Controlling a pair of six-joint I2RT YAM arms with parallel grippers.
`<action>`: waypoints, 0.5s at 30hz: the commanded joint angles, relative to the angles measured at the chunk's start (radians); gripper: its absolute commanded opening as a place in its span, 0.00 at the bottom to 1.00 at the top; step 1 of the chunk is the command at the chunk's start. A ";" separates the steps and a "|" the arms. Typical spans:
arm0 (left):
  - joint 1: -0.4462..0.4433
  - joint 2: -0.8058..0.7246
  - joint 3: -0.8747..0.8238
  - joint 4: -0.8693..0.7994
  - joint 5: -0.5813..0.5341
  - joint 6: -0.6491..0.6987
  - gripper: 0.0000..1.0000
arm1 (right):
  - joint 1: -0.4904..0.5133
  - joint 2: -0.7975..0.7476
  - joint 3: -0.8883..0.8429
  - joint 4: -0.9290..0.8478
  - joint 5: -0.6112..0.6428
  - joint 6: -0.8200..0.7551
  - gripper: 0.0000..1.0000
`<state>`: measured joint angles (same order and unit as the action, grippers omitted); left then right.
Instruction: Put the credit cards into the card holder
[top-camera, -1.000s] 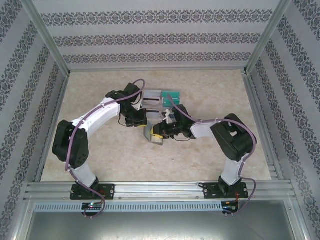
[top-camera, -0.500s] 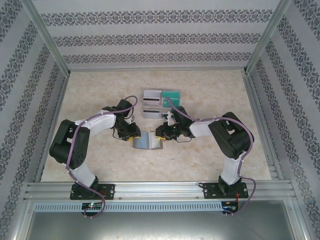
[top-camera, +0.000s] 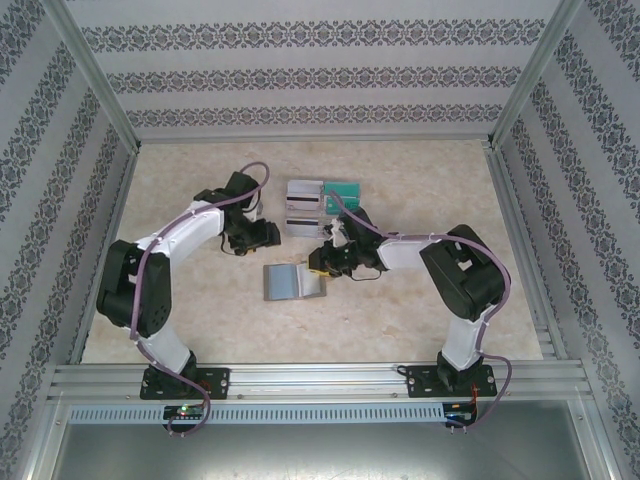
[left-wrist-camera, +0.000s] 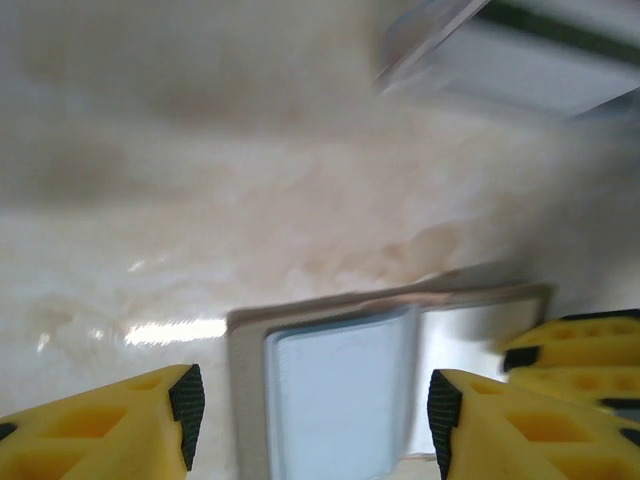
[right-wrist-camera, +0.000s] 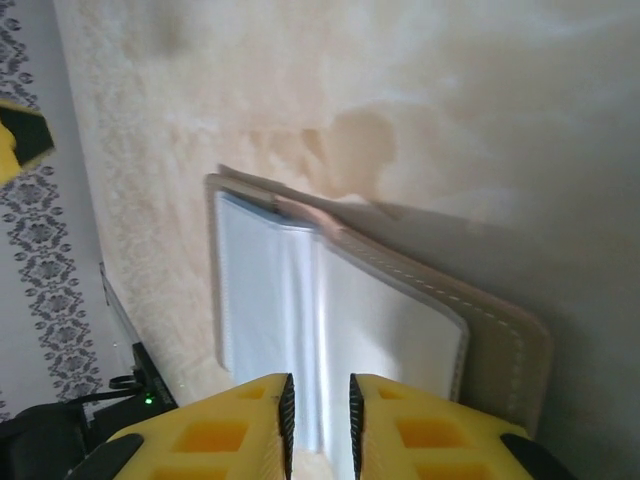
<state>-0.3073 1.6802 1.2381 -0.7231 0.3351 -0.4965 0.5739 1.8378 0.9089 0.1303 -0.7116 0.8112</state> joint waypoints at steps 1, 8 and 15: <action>0.006 -0.038 0.047 -0.058 -0.001 0.042 0.63 | 0.009 -0.053 0.058 -0.027 -0.010 -0.012 0.25; 0.007 -0.048 0.061 -0.037 0.020 0.038 0.62 | 0.007 -0.025 0.111 -0.044 -0.019 -0.018 0.25; 0.006 -0.053 -0.007 0.006 0.046 0.021 0.61 | 0.003 -0.022 0.130 -0.047 -0.026 -0.021 0.25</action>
<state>-0.3073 1.6539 1.2610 -0.7216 0.3649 -0.4782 0.5739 1.8145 1.0130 0.0937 -0.7223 0.8108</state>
